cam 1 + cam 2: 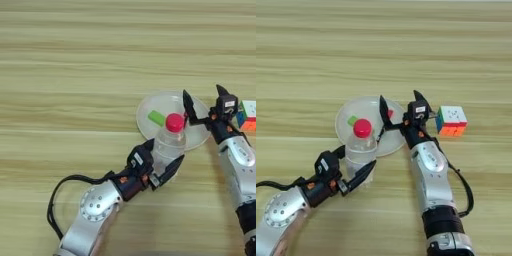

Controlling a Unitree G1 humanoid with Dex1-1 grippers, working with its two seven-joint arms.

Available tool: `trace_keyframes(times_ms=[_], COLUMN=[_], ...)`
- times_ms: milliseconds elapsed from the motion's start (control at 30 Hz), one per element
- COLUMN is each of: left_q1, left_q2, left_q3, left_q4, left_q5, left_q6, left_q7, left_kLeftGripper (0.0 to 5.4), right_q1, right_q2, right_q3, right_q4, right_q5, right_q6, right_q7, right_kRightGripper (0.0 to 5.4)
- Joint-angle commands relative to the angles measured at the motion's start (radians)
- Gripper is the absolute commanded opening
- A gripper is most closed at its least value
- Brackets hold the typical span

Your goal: Move the objects on the table

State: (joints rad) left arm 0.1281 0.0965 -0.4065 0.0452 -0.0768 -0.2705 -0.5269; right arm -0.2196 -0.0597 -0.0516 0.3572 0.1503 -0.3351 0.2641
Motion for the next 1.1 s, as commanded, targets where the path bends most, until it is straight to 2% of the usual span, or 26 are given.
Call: trace_keyframes(times_ms=[33,300,1000,1100], left_q1=[-0.007,-0.01,-0.004,-0.004], left_q2=[0.001,-0.001,-0.002,-0.003], left_q3=[-0.006,-0.009,-0.012,-0.011], left_q4=[0.058,0.086,0.094,0.095], left_q5=[0.038,0.042,0.036,0.04], left_q6=[-0.006,-0.03,-0.033,-0.033], left_q7=[0.016,0.023,0.033,0.038], left_kLeftGripper=[3.02,3.02,3.02,3.44], right_q1=[-0.01,-0.008,-0.009,-0.009], right_q2=[0.004,0.004,0.002,0.002], right_q3=[-0.002,-0.002,-0.003,-0.003], right_q4=[-0.003,-0.006,-0.004,-0.003], right_q5=[0.0,-0.001,-0.001,-0.001], right_q6=[0.015,0.015,0.015,0.015], right_q7=[-0.009,-0.009,-0.009,-0.008], right_kRightGripper=[5.4,5.4,5.4,5.4])
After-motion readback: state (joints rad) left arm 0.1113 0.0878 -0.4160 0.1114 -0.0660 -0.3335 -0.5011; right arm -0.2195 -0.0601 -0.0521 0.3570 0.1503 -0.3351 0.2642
